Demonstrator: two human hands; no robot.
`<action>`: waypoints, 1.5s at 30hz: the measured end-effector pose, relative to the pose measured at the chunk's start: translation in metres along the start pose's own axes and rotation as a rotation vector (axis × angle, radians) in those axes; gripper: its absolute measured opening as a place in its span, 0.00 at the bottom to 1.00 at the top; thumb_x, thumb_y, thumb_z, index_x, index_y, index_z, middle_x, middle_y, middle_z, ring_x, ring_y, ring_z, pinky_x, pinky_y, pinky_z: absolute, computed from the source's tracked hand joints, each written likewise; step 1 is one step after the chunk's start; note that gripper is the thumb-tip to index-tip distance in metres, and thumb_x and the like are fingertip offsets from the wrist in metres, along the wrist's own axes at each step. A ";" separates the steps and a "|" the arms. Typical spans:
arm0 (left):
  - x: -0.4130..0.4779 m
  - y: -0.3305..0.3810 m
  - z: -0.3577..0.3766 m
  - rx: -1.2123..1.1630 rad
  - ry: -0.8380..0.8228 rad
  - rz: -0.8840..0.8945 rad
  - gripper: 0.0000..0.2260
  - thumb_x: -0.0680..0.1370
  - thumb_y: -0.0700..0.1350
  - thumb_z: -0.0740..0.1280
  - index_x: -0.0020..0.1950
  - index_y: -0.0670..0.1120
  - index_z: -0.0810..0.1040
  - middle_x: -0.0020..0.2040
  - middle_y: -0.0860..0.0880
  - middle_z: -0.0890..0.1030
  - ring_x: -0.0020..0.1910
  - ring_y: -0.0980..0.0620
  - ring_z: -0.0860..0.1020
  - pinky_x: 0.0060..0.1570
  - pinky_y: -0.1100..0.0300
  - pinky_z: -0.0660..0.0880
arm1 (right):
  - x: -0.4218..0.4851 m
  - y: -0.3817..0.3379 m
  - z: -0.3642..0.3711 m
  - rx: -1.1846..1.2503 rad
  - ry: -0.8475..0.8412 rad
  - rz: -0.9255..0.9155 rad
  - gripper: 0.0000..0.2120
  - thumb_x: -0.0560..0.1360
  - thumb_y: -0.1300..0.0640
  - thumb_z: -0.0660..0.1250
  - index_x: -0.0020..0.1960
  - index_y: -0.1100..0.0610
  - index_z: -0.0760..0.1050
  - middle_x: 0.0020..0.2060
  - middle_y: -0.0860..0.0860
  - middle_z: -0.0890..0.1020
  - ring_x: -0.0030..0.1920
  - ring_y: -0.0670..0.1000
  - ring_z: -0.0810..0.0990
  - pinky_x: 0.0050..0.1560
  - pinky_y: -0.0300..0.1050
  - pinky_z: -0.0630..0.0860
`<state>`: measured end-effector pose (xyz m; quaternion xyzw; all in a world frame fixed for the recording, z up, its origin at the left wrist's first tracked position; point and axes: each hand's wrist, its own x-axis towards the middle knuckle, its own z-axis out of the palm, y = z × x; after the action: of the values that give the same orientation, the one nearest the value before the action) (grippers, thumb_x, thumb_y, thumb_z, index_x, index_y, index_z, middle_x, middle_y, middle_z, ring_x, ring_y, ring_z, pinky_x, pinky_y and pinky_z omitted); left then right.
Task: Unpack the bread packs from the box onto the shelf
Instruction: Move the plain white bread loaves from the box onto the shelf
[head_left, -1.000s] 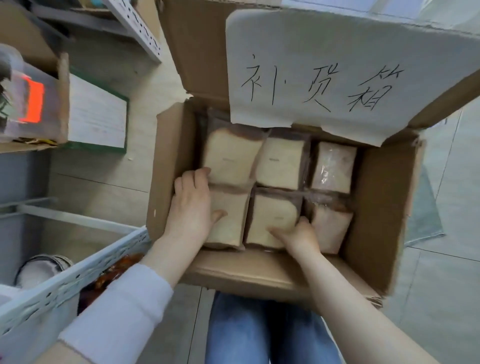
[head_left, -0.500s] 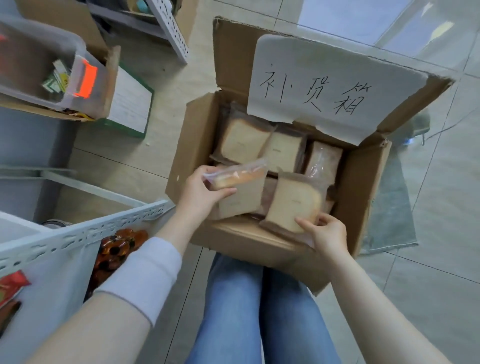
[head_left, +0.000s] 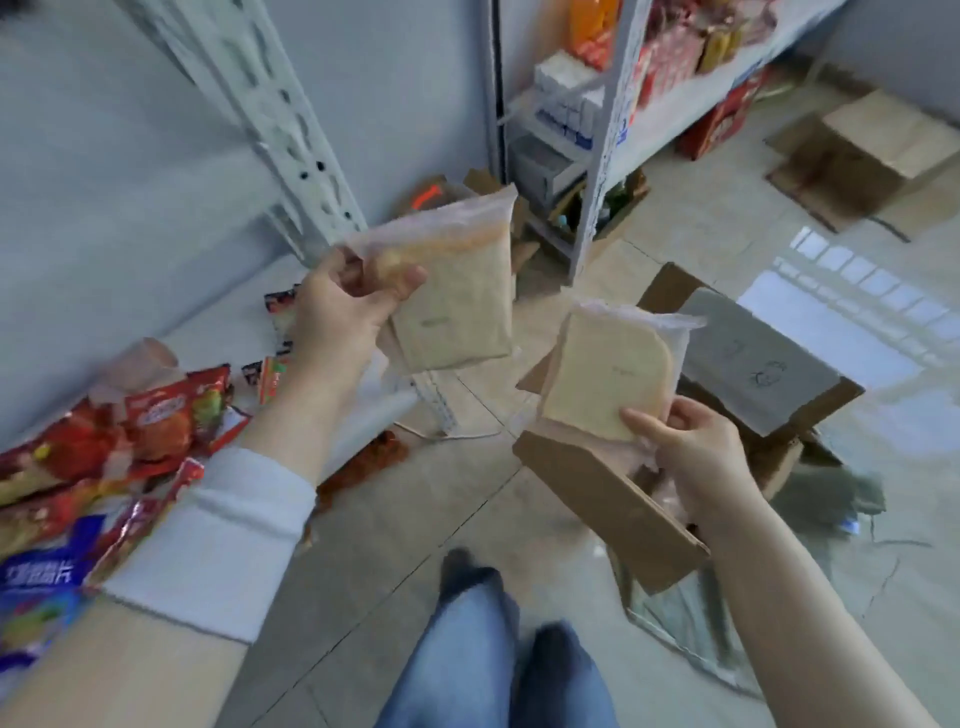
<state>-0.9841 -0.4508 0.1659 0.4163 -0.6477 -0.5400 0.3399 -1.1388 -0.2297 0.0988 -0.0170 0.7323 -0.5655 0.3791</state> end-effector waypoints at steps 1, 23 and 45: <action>-0.002 0.015 -0.032 -0.021 0.054 0.022 0.09 0.67 0.44 0.74 0.41 0.51 0.75 0.31 0.60 0.81 0.33 0.67 0.77 0.39 0.71 0.73 | -0.018 -0.019 0.019 -0.016 -0.044 -0.047 0.13 0.69 0.61 0.73 0.53 0.61 0.78 0.40 0.50 0.84 0.31 0.40 0.83 0.31 0.31 0.78; 0.138 0.022 -0.569 0.041 0.621 0.108 0.09 0.71 0.40 0.72 0.46 0.50 0.75 0.41 0.55 0.79 0.37 0.61 0.78 0.40 0.65 0.74 | -0.094 -0.192 0.614 -0.217 -0.558 -0.514 0.09 0.67 0.62 0.75 0.35 0.54 0.75 0.32 0.53 0.77 0.32 0.50 0.73 0.32 0.38 0.70; 0.256 -0.012 -0.617 0.179 0.897 0.086 0.32 0.70 0.46 0.74 0.68 0.42 0.61 0.52 0.53 0.73 0.46 0.61 0.75 0.46 0.73 0.73 | -0.039 -0.210 0.758 -0.514 -0.287 -0.927 0.26 0.68 0.54 0.74 0.61 0.58 0.68 0.51 0.51 0.77 0.55 0.53 0.74 0.53 0.42 0.69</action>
<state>-0.5408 -0.9412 0.2659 0.6095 -0.4973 -0.2335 0.5716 -0.7600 -0.9059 0.2415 -0.5071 0.7034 -0.4681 0.1700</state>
